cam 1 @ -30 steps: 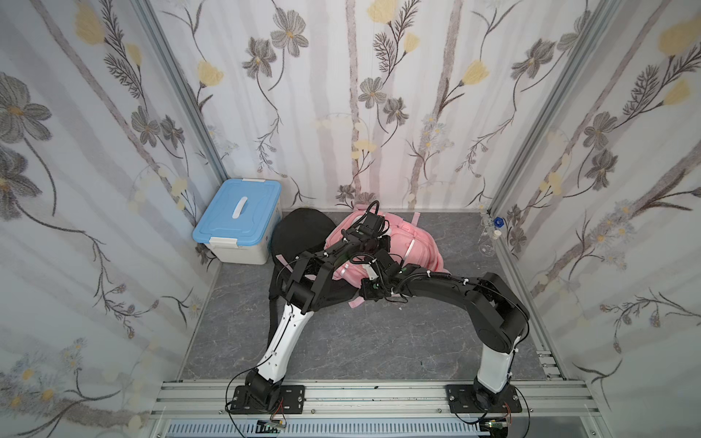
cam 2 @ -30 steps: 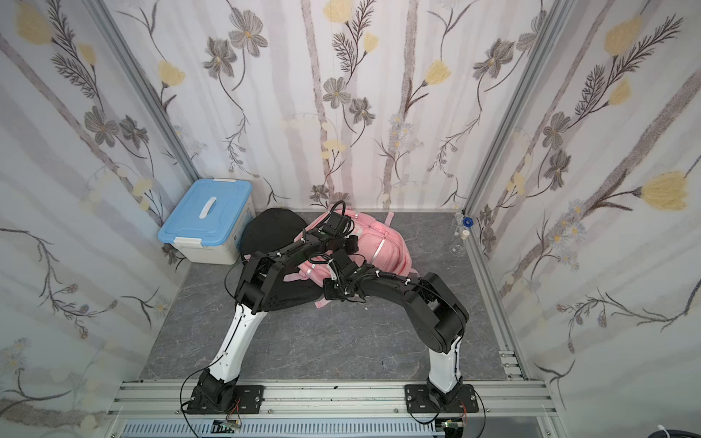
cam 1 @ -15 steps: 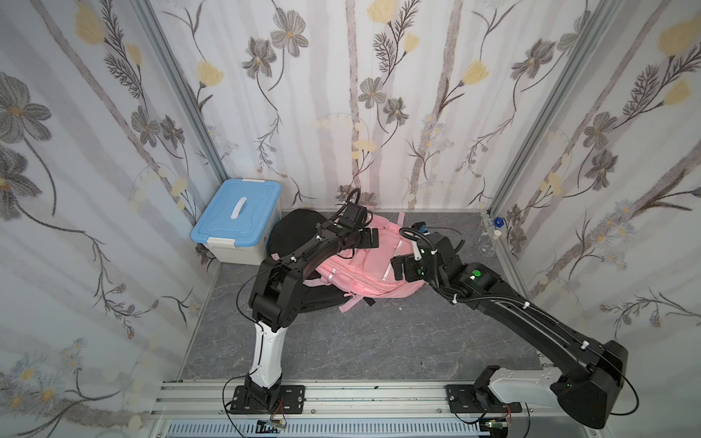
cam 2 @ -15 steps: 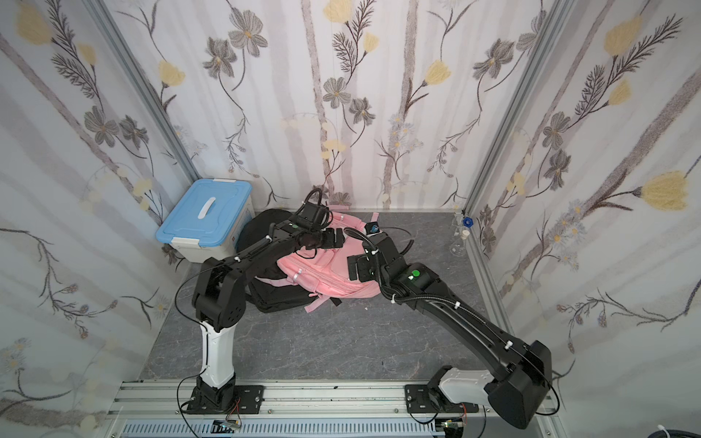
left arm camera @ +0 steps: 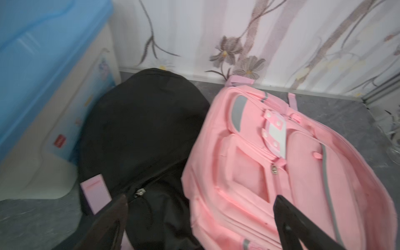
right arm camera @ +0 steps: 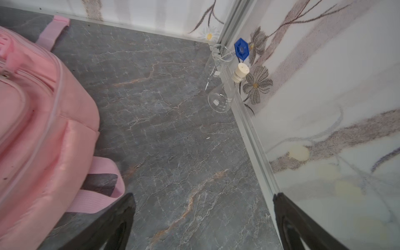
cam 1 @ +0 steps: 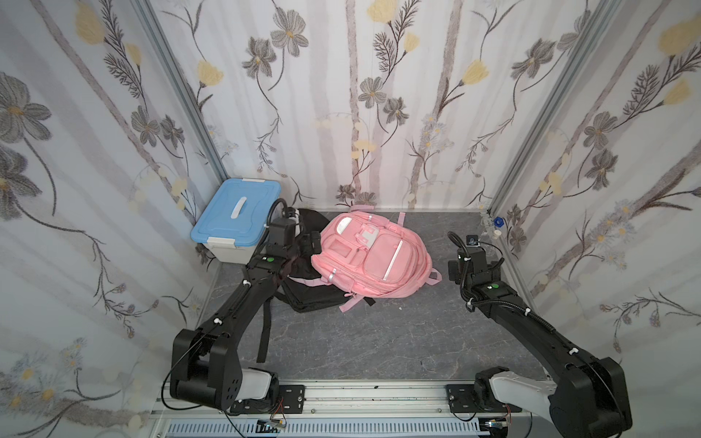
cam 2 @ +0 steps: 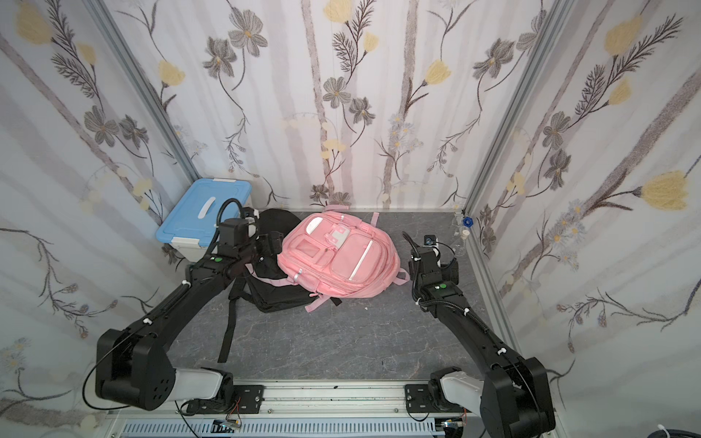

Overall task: Zip up the backpack
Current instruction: Reset both arms

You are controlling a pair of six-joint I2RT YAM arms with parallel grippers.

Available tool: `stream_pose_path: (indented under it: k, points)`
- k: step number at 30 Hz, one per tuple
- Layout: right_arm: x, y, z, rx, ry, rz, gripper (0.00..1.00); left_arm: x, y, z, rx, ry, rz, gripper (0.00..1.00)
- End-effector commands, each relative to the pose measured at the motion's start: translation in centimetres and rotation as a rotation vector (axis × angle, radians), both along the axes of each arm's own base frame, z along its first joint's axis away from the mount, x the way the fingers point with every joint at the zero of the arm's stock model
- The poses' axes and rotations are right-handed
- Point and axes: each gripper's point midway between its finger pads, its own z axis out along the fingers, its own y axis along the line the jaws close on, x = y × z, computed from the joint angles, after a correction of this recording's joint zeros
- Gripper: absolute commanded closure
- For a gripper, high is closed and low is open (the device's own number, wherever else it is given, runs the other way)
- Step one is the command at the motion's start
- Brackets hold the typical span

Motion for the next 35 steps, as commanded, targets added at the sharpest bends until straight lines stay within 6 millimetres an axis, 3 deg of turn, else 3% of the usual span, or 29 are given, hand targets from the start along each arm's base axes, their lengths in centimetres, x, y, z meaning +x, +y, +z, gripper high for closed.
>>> stream_pose_path:
  k: [1, 3, 5, 7, 9, 14, 20, 25, 35]
  points:
    - [2.4, 1.1, -1.3, 0.120, -0.151, 0.066, 0.00, 0.0, 2.6, -0.4, 0.094, -0.109, 0.050, 0.00]
    - [2.7, 0.6, -2.9, 0.124, -0.171, 0.067, 0.00, -0.3, 4.0, -3.4, 0.116, -0.086, 0.080, 0.00]
    - [2.9, -0.1, -3.7, 0.141, -0.224, 0.050, 0.00, -0.1, 4.8, -4.9, 0.094, -0.120, 0.104, 0.00]
    - [3.3, -0.2, -3.2, 0.118, -0.253, 0.076, 0.00, -0.1, 5.6, -6.0, 0.110, -0.156, 0.133, 0.00]
    - [3.6, -0.4, -3.1, 0.132, -0.297, 0.093, 0.00, 0.1, 6.6, -5.5, 0.179, -0.183, 0.152, 0.00]
    - [4.3, 0.4, -4.9, 0.168, -0.278, 0.156, 0.00, -0.7, 10.2, -7.8, 0.166, -0.146, 0.246, 0.00]
    - [4.5, 0.0, -5.6, 0.187, -0.286, 0.149, 0.00, -0.3, 8.4, -11.3, 0.129, -0.196, 0.139, 0.00]
    - [5.1, 2.1, -6.0, 0.203, -0.235, 0.272, 0.00, -0.5, 8.7, -11.5, 0.115, -0.193, 0.145, 0.00]
    - [5.0, 2.5, -6.0, 0.197, -0.233, 0.295, 0.00, -0.5, 8.7, -11.6, 0.116, -0.189, 0.146, 0.00]
